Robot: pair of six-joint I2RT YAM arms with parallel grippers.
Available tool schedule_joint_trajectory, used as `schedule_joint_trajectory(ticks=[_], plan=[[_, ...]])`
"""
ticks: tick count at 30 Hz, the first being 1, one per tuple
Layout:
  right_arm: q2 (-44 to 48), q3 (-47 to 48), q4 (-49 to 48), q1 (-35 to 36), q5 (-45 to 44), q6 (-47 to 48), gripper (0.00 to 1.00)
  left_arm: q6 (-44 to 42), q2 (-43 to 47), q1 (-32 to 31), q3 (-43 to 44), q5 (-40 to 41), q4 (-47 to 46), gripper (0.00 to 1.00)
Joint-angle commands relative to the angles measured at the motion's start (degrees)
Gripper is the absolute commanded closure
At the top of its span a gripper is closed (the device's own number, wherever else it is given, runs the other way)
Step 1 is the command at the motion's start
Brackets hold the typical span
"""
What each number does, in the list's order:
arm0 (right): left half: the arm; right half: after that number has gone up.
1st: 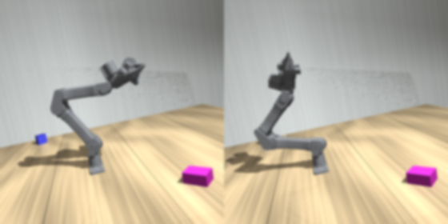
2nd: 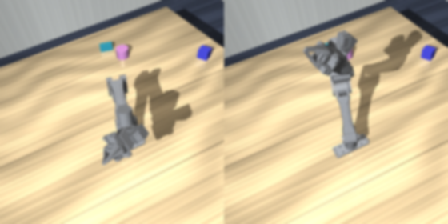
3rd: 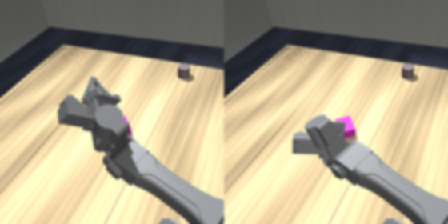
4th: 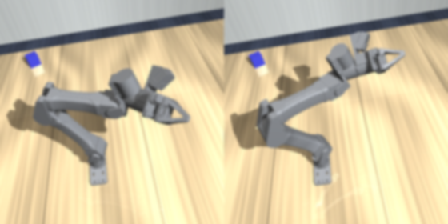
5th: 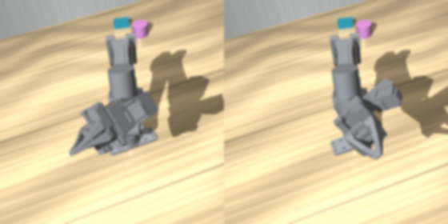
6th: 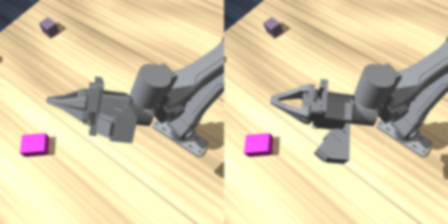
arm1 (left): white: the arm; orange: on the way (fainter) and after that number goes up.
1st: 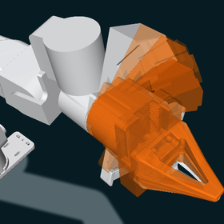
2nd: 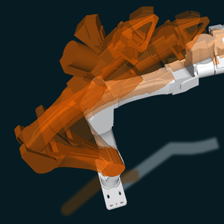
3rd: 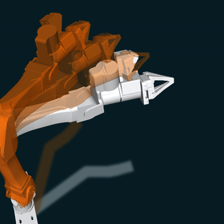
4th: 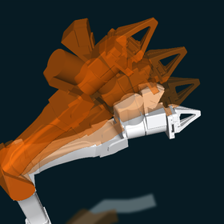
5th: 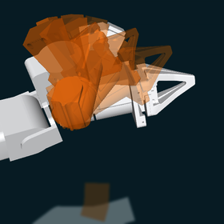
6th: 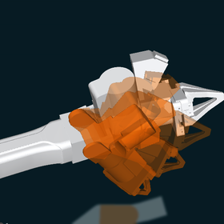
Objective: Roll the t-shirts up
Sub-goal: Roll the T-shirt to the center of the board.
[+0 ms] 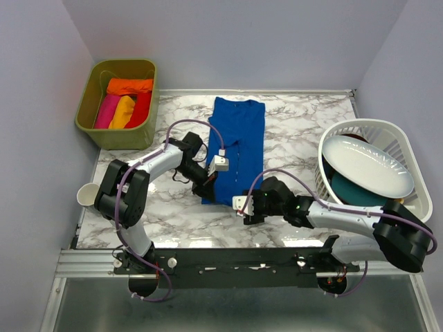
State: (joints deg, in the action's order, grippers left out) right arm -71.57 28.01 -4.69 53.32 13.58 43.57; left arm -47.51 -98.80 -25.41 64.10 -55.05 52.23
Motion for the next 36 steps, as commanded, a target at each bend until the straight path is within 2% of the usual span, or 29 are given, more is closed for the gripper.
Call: schedule_joint_trajectory(ticks=[1,6,9,10,12,13,14,15,16,17,18,19,20,22,23,29,34,36], plan=[[-2.17,0.91,-1.73,0.91,-2.15,3.45,0.29,-1.27,1.07,0.89,0.50,-4.80,3.58,1.00],[-4.62,0.73,-3.57,1.70,-3.65,5.99,0.30,-3.55,0.19,2.11,0.59,-6.65,5.60,1.00],[-6.12,0.55,-5.76,1.79,-5.67,7.14,0.42,-6.01,-0.25,2.64,1.03,-7.18,7.97,1.00],[-7.26,0.55,-6.55,1.79,-6.37,7.40,0.54,-6.45,-0.25,3.08,1.03,-7.09,8.76,1.00],[-7.79,0.38,-7.52,1.79,-7.95,7.76,0.68,-8.29,0.80,3.35,0.42,-6.39,9.56,1.00],[-7.88,0.55,-7.27,1.70,-8.22,7.58,0.74,-8.65,1.50,3.61,-0.11,-5.78,9.21,0.91],[-7.62,0.90,-6.66,1.26,-7.70,7.15,0.86,-8.31,4.12,3.79,-0.98,-4.99,7.82,0.86],[-7.44,1.86,-4.82,0.83,-7.43,5.66,0.90,-7.35,6.15,3.87,-4.04,-2.81,5.80,0.80],[-7.10,2.31,-3.41,0.39,-6.91,5.13,0.94,-3.16,8.86,3.88,-6.42,-1.22,-1.44,0.65],[-6.13,2.66,-2.09,-0.14,-5.43,4.77,0.95,-1.64,15.42,3.88,-9.22,0.54,-5.69,0.60],[-5.69,2.58,-0.51,-0.32,-4.89,4.51,0.96,-0.23,19.05,3.88,-15.34,3.43,-10.08,0.51],[-5.25,2.40,0.20,-0.41,-4.53,4.59,0.96,2.30,22.74,3.79,-18.71,5.11,-19.26,0.42],[-4.90,2.23,0.81,-0.58,-4.27,4.51,0.96,3.46,29.30,3.35,-21.96,6.69,-23.71,0.39],[-4.11,1.79,2.49,-0.58,-3.48,4.50,0.96,3.91,34.45,2.30,-29.62,10.90,-33.01,0.30],[-3.84,1.52,2.49,-0.76,-3.30,4.24,0.96,3.91,37.95,1.60,-31.47,12.06,-35.24,0.29],[-2.26,-0.50,4.42,-1.03,-1.98,3.71,0.96,4.71,44.04,-6.84,-41.50,22.51,-50.72,0.22],[-1.03,-1.20,4.60,-1.11,-1.46,3.19,0.96,2.60,42.03,-14.74,-43.88,29.64,-54.77,0.23],[-0.50,-1.38,4.51,-1.11,-1.19,3.19,0.96,2.07,40.36,-15.55,-44.67,31.92,-56.35,0.23]])
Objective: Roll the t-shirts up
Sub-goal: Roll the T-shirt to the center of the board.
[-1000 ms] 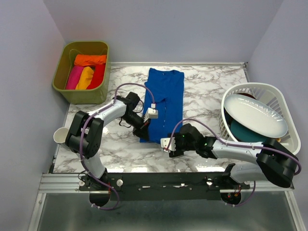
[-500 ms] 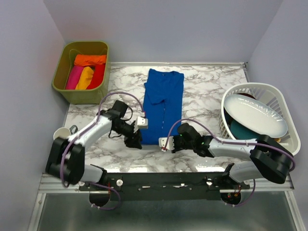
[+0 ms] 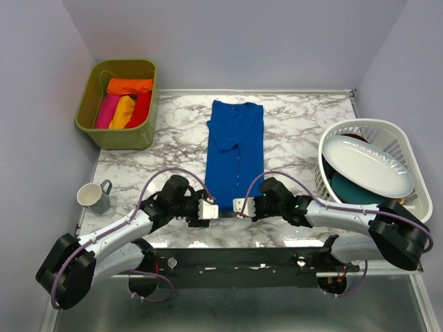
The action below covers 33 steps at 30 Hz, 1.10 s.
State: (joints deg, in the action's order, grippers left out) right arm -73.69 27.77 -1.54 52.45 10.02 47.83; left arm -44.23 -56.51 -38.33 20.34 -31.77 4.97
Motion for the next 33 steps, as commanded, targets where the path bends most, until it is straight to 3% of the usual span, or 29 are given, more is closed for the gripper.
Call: schedule_joint_trajectory(ticks=[1,3,10,15,20,28,33], plan=[[1.79,-1.31,1.37,-0.24,2.46,-1.08,0.96,-2.00,-2.46,-2.72,-1.09,8.83,-9.97,0.25],[1.97,-1.49,1.45,-0.24,2.81,-0.90,0.96,-2.44,-4.04,-2.89,-1.62,9.70,-11.12,0.28],[1.80,-1.66,1.45,-0.24,3.69,0.06,0.95,-3.67,-8.70,-2.89,0.22,8.48,-8.24,0.57],[2.50,-2.11,3.47,-0.24,4.48,-0.55,0.94,-2.09,-11.60,-2.98,3.64,7.52,-5.06,0.70],[3.64,-0.53,7.24,-1.46,7.80,-1.87,0.95,-0.86,-11.96,-2.63,7.08,6.20,4.85,0.97],[-2.41,16.49,34.65,-11.48,26.35,3.38,0.95,-3.58,-13.00,-1.31,19.20,-5.91,33.04,1.00],[-8.91,22.76,48.18,-14.91,32.86,9.29,0.95,-2.19,-18.27,0.62,25.08,-10.33,40.28,1.00]])
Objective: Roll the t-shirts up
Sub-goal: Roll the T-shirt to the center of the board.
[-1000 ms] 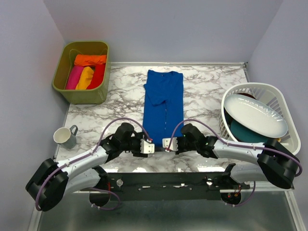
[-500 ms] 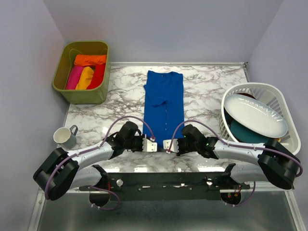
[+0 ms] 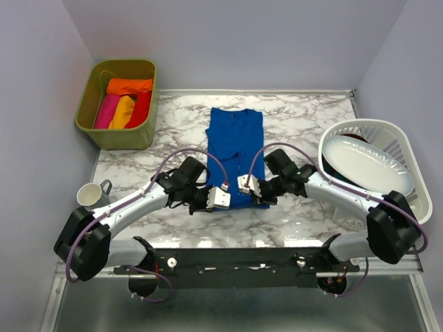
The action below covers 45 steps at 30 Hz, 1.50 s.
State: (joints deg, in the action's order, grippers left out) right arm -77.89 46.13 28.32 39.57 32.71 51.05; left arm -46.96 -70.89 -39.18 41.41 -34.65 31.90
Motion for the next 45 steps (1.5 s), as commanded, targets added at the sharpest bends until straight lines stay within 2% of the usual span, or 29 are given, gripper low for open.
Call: schedule_joint_trajectory(ticks=[1,6,14,18,24,29,33,38,43,44,45], plan=[[-6.82,5.19,20.01,-2.30,10.79,8.08,0.95,0.73,-4.95,2.52,4.81,-7.97,14.41,1.00],[-13.25,9.32,29.23,-3.89,13.95,12.75,0.94,-1.37,-13.56,5.51,11.39,-11.48,19.59,1.00],[-20.28,12.84,32.68,-6.34,14.58,15.57,0.94,-9.54,-25.42,9.56,18.70,-13.51,29.44,1.00],[-25.99,17.32,37.76,-8.02,15.80,17.33,0.94,-11.83,-30.00,11.40,21.69,-13.77,32.08,1.00],[-36.45,26.09,46.10,-9.95,15.63,20.23,0.94,-12.54,-36.41,12.72,25.64,-12.72,34.28,1.00],[-44.44,32.00,52.45,-11.71,15.46,23.04,0.94,-9.47,-41.68,13.95,29.60,-10.70,34.10,1.00],[-48.92,36.57,55.70,-12.59,14.14,22.44,0.93,-8.59,-48.18,15.88,35.14,-11.66,36.74,1.00],[-54.38,42.71,58.34,-13.81,11.59,20.06,0.92,-8.59,-50.92,16.59,39.01,-10.96,38.76,1.00],[-58.86,46.33,59.14,-14.17,10.89,14.54,0.91,-6.75,-49.88,17.64,37.01,-8.33,36.06,0.90],[-59.65,47.03,59.14,-14.17,10.62,13.39,0.91,-6.39,-48.65,17.82,36.03,-7.02,34.73,0.81],[-60.27,48.43,59.14,-14.17,10.45,12.33,0.91,-5.78,-45.68,18.00,34.89,-6.31,33.33,0.78]])
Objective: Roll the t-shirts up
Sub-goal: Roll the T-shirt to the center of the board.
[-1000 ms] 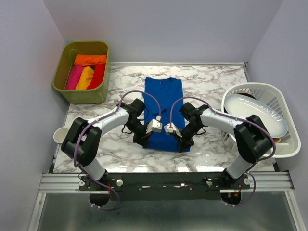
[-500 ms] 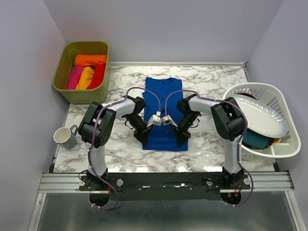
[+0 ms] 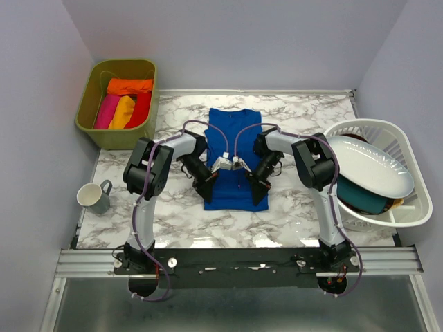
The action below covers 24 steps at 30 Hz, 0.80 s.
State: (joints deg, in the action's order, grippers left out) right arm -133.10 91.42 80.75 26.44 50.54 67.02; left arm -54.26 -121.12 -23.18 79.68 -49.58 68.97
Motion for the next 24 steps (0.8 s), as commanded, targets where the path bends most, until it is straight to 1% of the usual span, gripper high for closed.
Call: schedule_joint_trajectory(ticks=[1,2,3,5,6,7,8,9,10,11,12,13,14,15,16,18,19,20,22,24], plan=[[-5.50,3.50,6.70,-1.12,-7.48,-5.22,0.91,2.22,6.49,2.26,-5.91,9.76,-6.54,0.76],[-6.03,3.68,6.70,-1.04,-7.56,-5.50,0.90,2.75,8.42,2.44,-7.16,10.73,-7.96,0.70],[-6.29,3.94,6.70,-1.12,-7.74,-5.94,0.90,3.19,12.62,2.61,-8.39,12.91,-9.28,0.68],[-7.95,5.35,6.61,-1.12,-8.09,-8.73,0.90,3.11,16.77,2.70,-11.38,14.24,-11.75,0.65],[-8.49,5.87,6.70,-1.12,-8.35,-9.88,0.89,3.11,20.88,2.70,-12.26,15.56,-12.45,0.64],[-8.84,6.75,6.70,-1.21,-8.44,-10.68,0.89,3.19,22.93,2.70,-13.92,15.92,-14.11,0.63],[-9.11,7.02,6.70,-1.12,-8.53,-12.08,0.89,2.85,24.95,2.70,-14.98,16.27,-15.26,0.60],[-9.81,7.46,6.70,-1.12,-8.71,-12.79,0.89,2.58,29.49,2.44,-16.04,16.10,-16.40,0.58],[-10.16,7.81,6.70,-1.12,-8.80,-13.40,0.89,2.58,31.80,1.92,-18.92,16.18,-20.07,0.56],[-10.51,8.33,6.70,-1.12,-8.88,-14.80,0.89,2.06,34.35,1.13,-20.69,16.53,-22.28,0.45],[-11.30,8.69,6.70,-1.12,-9.23,-15.60,0.89,1.79,39.24,-1.32,-22.71,17.41,-25.26,0.39],[-11.74,9.13,6.70,-1.12,-9.41,-16.48,0.89,0.83,41.73,-2.65,-27.08,18.81,-30.94,0.37],[-12.09,9.83,6.70,-1.12,-9.50,-17.88,0.89,-0.05,44.02,-3.97,-29.38,19.69,-34.13,0.36],[-12.36,10.01,6.70,-1.12,-9.50,-18.50,0.89,0.20,48.30,-5.89,-31.84,21.27,-37.99,0.35],[-12.71,10.27,6.70,-1.12,-9.50,-18.94,0.89,0.47,50.26,-9.04,-36.91,22.93,-46.12,0.35],[-12.89,10.53,6.70,-1.30,-9.50,-19.47,0.89,0.82,54.30,-11.61,-41.78,26.19,-53.99,0.31],[-12.98,10.62,6.70,-1.21,-9.59,-19.65,0.89,1.17,55.11,-14.06,-45.80,27.16,-60.64,0.30],[-13.24,10.62,6.70,-1.21,-9.67,-20.00,0.88,1.43,55.46,-15.04,-47.41,29.17,-63.40,0.30],[-13.33,10.89,6.70,-1.21,-9.67,-20.26,0.88,2.75,55.64,-16.89,-50.40,30.68,-68.68,0.30],[-13.68,11.06,6.70,-1.21,-9.85,-20.79,0.88,3.63,54.16,-19.09,-51.03,32.09,-70.63,0.30]])
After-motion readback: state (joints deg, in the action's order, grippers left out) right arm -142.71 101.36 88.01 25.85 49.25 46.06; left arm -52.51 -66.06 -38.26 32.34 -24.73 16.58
